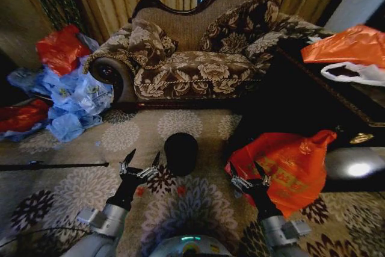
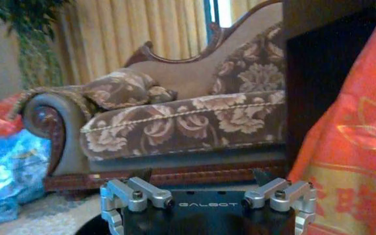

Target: Place a garbage bag over the trash bin.

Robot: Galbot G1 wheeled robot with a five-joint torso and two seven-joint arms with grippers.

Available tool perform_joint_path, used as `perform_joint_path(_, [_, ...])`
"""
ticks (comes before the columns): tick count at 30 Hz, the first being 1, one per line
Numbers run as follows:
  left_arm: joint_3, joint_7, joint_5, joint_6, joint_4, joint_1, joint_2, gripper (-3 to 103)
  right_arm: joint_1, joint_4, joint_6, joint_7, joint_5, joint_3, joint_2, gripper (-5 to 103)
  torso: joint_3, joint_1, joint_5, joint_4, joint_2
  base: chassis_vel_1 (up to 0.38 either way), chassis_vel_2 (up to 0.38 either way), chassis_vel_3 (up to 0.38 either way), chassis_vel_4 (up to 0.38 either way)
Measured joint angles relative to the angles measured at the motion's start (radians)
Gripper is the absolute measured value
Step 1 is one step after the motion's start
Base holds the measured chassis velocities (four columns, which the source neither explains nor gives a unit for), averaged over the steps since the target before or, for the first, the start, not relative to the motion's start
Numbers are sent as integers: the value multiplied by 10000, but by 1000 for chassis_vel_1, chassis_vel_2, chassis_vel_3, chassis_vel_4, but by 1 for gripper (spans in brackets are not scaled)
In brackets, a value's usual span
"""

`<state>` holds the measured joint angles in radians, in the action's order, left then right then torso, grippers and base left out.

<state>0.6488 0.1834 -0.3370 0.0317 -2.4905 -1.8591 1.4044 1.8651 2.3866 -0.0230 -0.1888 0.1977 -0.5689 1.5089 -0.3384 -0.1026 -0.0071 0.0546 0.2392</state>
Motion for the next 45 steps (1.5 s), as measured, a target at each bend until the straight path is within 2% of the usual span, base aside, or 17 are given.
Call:
perform_joint_path(3, [-41,-95,-49,-37,83,37,-45,100,-42,-64,-112,-433,22,-54,95,100,0,0,0,-1,0,0,0,0,0])
perform_joint_path(7, [-94,-256,-74,-48,147,102,-76,101,-29,-64,-141,-334,81,-40,96,100,0,0,-1,0,0,0,0,0,0])
perform_joint_path(18, [-144,-370,-631,35,199,243,-446,94,-89,-298,-124,-129,106,-30,34,100,0,0,0,-1,0,0,0,0,0])
perform_joint_path(19, [-109,-425,-755,77,203,302,-602,100,-105,-363,-126,-143,106,-19,11,100,0,0,-1,0,0,0,0,0,0])
perform_joint_path(25, [-69,-437,-974,125,233,415,-787,100,-148,-471,-145,-171,106,15,-8,100,0,0,-1,0,0,0,0,0,0])
perform_joint_path(26, [-75,-385,-1008,118,235,428,-794,103,-175,-500,-165,-161,99,14,-15,100,0,0,-1,0,0,0,0,0,0])
perform_joint_path(30, [-249,-414,-1425,310,221,596,-1006,93,-217,-564,-168,-186,86,-29,-52,100,0,0,-1,-2,0,0,0,0,0])
perform_joint_path(32, [-360,-437,-1577,398,228,712,-1185,91,-222,-624,-170,-213,76,-42,-67,100,0,0,-1,-1,0,0,0,0,0])
perform_joint_path(34, [-693,-514,-2260,598,352,1018,-1806,90,-227,-823,-205,-259,55,-51,-148,100,0,0,0,0,0,0,0,0,0])
perform_joint_path(35, [-693,-514,-2260,598,352,1018,-1806,90,-227,-823,-205,-259,55,-51,-148,100,0,0,0,0,0,0,0,0,0])
perform_joint_path(37, [-1066,-747,-3304,839,531,1577,-2707,89,-317,-937,-163,-224,143,-43,-342,100,0,0,-3,-3,0,0,0,0,0])
perform_joint_path(38, [-1066,-747,-3304,839,531,1577,-2707,89,-317,-937,-163,-224,143,-43,-342,100,0,0,-3,-3,0,0,0,0,0])
perform_joint_path(39, [-1223,-833,-3713,939,585,1859,-3085,89,-369,-967,-128,-192,185,-53,-401,100,0,0,-3,-1,0,0,0,0,0])
perform_joint_path(40, [-1551,-1001,-4469,1138,638,2395,-3764,89,-423,-1015,-106,-134,228,-67,-472,100,-1,0,-3,-2,0,0,0,0,0])
perform_joint_path(42, [-2157,-1233,-5574,1405,751,3293,-4690,89,-449,-1092,-120,-80,235,-80,-507,100,-1,-1,1,0,0,0,0,0,0])
perform_joint_path(43, [-2157,-1233,-5574,1405,751,3293,-4690,89,-449,-1092,-120,-80,235,-80,-507,100,-1,-1,1,0,0,0,0,0,0])
perform_joint_path(45, [-3269,-1420,-6475,1596,1118,4586,-5421,89,-471,-1287,-205,-33,236,-87,-510,100,-1,-1,1,1,0,0,0,0,0])
